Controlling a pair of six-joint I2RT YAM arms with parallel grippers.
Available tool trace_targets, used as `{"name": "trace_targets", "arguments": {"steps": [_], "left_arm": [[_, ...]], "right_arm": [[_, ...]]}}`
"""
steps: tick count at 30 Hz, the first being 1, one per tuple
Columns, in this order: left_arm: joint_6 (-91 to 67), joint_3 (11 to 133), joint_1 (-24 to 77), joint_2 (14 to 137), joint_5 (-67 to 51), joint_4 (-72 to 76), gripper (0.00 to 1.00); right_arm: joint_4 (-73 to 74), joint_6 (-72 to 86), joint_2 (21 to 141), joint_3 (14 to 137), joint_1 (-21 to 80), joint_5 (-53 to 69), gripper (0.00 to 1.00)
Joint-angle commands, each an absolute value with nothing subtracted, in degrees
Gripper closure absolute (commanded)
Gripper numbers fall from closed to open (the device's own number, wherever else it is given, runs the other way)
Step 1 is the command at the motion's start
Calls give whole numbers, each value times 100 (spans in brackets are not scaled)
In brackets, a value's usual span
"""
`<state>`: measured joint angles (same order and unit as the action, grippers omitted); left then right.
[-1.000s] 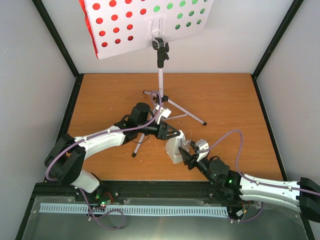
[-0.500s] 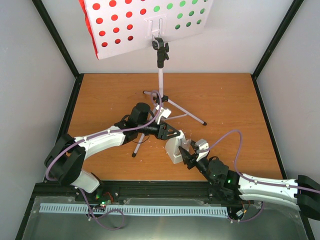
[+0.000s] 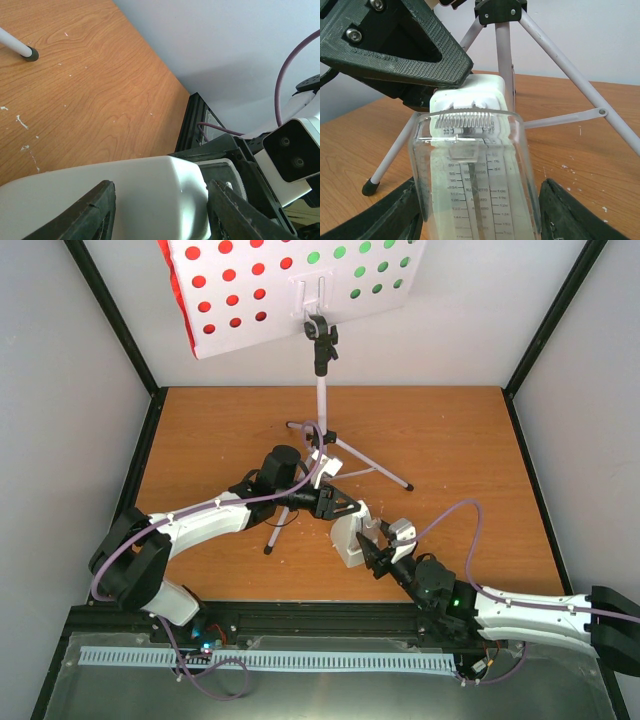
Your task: Pack up the instrument practice props
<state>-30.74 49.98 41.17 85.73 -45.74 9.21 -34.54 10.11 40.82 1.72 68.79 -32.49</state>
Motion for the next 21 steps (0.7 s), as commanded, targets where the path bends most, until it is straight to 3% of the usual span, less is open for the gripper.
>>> {"name": "trace_targets", "arguments": {"steps": [1, 21], "left_arm": [[-3064, 4958, 4188, 8473, -4676, 905, 48], [-3059, 4952, 4193, 8447, -4667, 879, 50]], "right_arm": [[-3445, 1028, 4252, 156, 6991, -3313, 54], [-2702, 1182, 4302, 347, 7092, -3209, 53]]}}
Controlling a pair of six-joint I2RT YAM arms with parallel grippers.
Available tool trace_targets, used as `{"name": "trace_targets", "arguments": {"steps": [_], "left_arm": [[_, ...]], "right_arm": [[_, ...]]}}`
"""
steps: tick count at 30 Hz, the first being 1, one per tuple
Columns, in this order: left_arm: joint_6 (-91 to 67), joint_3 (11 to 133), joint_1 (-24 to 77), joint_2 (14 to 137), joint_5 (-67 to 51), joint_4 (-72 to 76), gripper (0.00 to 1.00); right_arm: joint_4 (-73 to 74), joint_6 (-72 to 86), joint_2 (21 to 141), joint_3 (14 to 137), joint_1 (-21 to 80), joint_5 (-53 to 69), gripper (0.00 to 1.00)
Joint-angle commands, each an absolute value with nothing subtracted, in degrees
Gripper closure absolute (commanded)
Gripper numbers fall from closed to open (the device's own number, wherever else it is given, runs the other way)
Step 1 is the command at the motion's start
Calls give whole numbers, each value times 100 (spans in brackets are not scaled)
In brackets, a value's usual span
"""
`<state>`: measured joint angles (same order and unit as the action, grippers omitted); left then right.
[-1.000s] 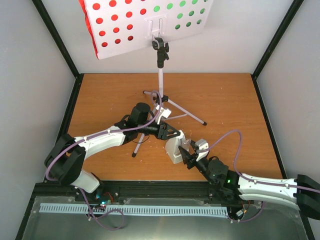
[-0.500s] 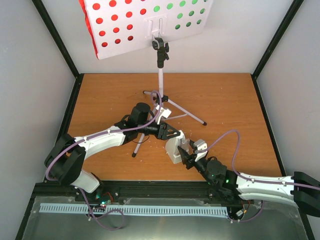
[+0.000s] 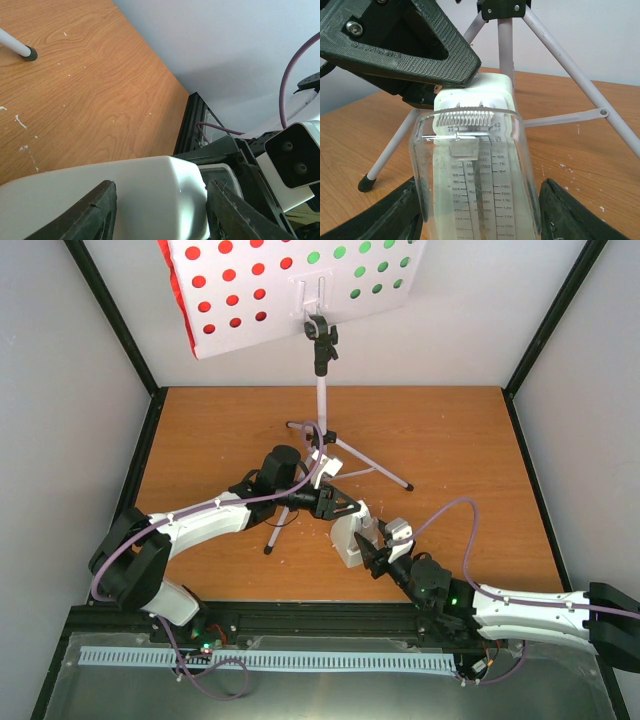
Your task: Pack up the instrument practice props
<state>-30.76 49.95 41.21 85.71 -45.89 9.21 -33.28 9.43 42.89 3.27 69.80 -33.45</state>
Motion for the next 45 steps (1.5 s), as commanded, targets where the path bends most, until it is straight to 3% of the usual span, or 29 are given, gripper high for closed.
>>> {"name": "trace_targets", "arguments": {"steps": [1, 14, 29, 45], "left_arm": [[-3060, 4950, 4196, 8454, -4674, 879, 51], [-3098, 4927, 4208, 8425, -4693, 900, 51], [-3051, 4966, 4209, 8483, -4761, 905, 52], [-3076, 5025, 4219, 8551, -4832, 919, 52]], "right_arm": [[-2662, 1200, 4313, 367, 7092, -3205, 53], [-2507, 1312, 4601, 528, 7093, -3244, 52], [-1807, 1101, 3831, 378, 7092, -3424, 51], [-1960, 1053, 4134, 404, 7076, -3347, 49]]}}
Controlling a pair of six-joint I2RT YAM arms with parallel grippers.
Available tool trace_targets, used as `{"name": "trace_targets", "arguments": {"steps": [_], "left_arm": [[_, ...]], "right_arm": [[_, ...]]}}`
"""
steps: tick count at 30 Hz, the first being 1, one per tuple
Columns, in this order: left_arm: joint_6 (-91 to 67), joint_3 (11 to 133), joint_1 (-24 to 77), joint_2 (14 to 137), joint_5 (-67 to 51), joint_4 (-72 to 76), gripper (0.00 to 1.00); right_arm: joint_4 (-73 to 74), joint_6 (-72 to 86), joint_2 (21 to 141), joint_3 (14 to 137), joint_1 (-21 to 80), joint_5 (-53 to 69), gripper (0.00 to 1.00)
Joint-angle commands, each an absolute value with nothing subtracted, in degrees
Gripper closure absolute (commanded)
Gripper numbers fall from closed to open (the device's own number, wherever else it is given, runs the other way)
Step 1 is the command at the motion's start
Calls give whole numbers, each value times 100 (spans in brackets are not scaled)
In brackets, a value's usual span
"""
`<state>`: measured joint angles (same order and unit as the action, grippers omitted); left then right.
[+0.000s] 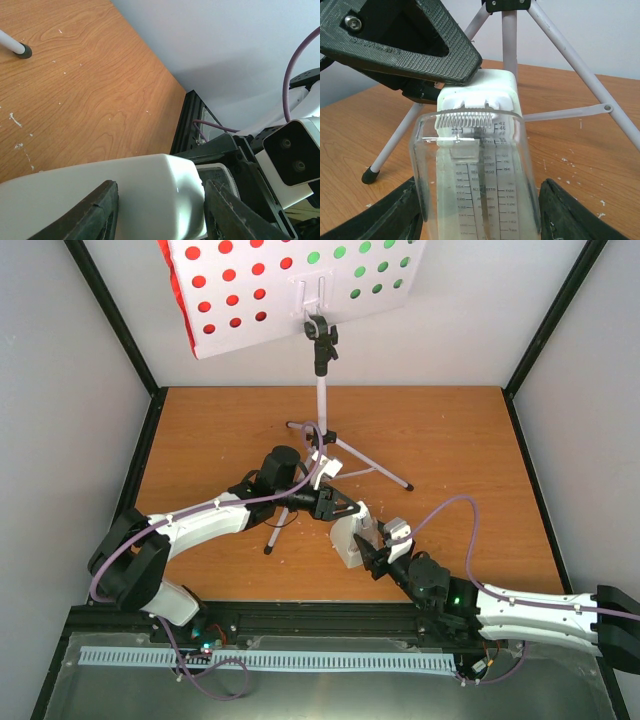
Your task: Pack up the instrument practice props
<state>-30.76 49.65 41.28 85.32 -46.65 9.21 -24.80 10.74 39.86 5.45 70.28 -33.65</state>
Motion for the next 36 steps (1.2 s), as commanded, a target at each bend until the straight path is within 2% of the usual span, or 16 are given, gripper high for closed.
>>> {"name": "trace_targets", "arguments": {"steps": [1, 25, 28, 31, 36], "left_arm": [[-3081, 5019, 4226, 8552, -4834, 922, 52], [-3103, 5010, 4252, 8510, -4801, 923, 52], [-3108, 5005, 4253, 8484, -4723, 907, 50], [-3097, 5005, 4253, 8386, -4543, 870, 43], [-2962, 5115, 4250, 8177, -3981, 552, 28]], "right_arm": [[-1972, 1061, 4154, 412, 7071, -3343, 48], [-1971, 1198, 4801, 719, 6302, -2626, 45], [-1977, 1178, 4733, 729, 6259, -2563, 39], [-1873, 1185, 4567, 758, 6249, -2520, 29], [-1444, 1185, 4011, 853, 6249, -2352, 1]]}}
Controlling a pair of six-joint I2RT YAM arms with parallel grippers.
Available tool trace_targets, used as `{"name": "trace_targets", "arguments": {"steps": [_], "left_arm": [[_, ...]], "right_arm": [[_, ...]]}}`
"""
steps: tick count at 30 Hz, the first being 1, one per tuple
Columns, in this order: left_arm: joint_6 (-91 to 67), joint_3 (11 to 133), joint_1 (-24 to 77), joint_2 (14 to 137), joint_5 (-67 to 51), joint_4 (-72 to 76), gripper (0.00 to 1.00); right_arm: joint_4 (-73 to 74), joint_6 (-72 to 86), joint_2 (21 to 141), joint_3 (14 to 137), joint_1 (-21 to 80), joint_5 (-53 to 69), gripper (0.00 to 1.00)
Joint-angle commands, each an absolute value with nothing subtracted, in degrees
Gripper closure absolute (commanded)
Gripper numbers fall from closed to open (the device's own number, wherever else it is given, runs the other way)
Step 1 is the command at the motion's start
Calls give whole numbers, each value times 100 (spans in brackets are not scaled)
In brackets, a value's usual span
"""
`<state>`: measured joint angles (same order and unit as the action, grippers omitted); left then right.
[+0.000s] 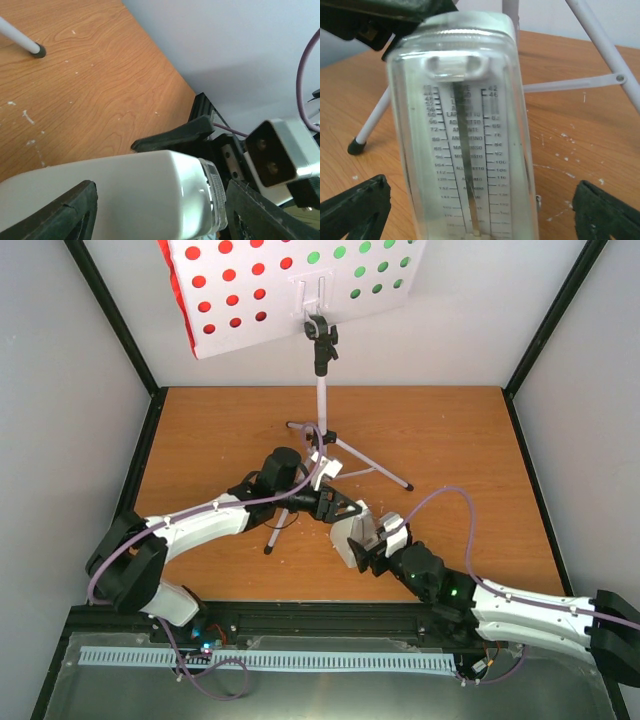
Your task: Pack up the instrument practice props
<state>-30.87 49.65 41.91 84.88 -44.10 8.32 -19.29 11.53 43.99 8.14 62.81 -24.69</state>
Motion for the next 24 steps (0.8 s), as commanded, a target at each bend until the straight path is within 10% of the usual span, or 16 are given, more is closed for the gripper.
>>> {"name": "trace_targets", "arguments": {"steps": [1, 8, 16, 24], "left_arm": [[-2922, 5142, 4246, 8123, -3844, 490, 26], [-2714, 5017, 4248, 7476, -3270, 561, 10], [-1837, 5418, 4467, 7612, -3171, -144, 16], [-1335, 5929, 5180, 7997, -1953, -735, 10]], "right_arm": [[-1307, 1194, 3868, 894, 6256, -2304, 0], [-389, 1186, 2808, 1406, 6249, -2169, 0], [378, 1610, 2745, 2698, 5960, -2579, 0], [1375, 2063, 3696, 3487, 3258, -964, 0]]}}
